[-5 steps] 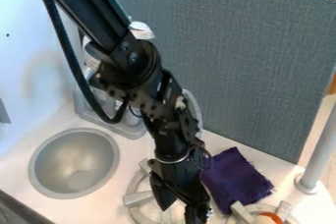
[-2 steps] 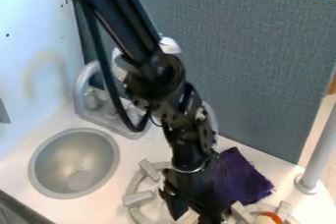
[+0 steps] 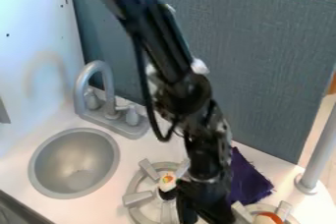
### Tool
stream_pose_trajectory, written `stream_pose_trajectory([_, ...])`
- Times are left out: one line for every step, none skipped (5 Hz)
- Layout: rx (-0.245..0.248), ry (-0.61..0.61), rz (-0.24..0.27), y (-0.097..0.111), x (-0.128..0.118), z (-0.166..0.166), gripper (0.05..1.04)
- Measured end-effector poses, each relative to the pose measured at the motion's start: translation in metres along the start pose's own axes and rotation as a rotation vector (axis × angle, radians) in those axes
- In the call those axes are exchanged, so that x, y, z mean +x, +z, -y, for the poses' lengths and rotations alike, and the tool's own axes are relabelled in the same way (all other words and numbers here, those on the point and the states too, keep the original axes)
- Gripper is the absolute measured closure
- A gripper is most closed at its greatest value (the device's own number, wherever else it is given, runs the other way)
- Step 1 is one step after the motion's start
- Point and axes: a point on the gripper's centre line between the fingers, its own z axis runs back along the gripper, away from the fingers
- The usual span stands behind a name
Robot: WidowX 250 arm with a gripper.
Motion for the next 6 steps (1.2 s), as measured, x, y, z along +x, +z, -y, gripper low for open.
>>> stream_pose_trajectory([-0.001,-0.006,-0.02,-0.012,0.005,0.0,0.083])
stream_pose_trajectory([0.013,0.005,-0.03,-0.017,0.007,-0.003,0.133])
stream_pose_trajectory([0.029,0.034,-0.011,-0.018,0.005,-0.006,0.261])
stream_pose_trajectory([0.03,0.039,-0.012,-0.019,0.002,-0.007,0.263])
stream_pose_trajectory([0.003,0.046,-0.007,-0.017,-0.008,-0.007,0.264])
stream_pose_trajectory([-0.007,0.056,0.071,0.006,-0.012,-0.009,0.264])
